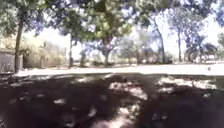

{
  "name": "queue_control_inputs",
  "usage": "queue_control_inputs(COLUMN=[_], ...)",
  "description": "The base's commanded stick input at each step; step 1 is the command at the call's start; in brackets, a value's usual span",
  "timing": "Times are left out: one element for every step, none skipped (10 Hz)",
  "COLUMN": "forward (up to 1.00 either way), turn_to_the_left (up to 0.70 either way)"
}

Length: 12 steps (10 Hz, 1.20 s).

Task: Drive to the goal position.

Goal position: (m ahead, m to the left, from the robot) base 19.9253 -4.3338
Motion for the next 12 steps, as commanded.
queue_control_inputs(forward=[0.7,0.7,0.7,0.7,0.7,0.7,0.7,0.7,0.7,0.7,0.7,0.7], turn_to_the_left=[0.0,0.0,0.0,0.0,0.0,0.0,0.0,0.0,0.0,0.0,0.0,0.0])
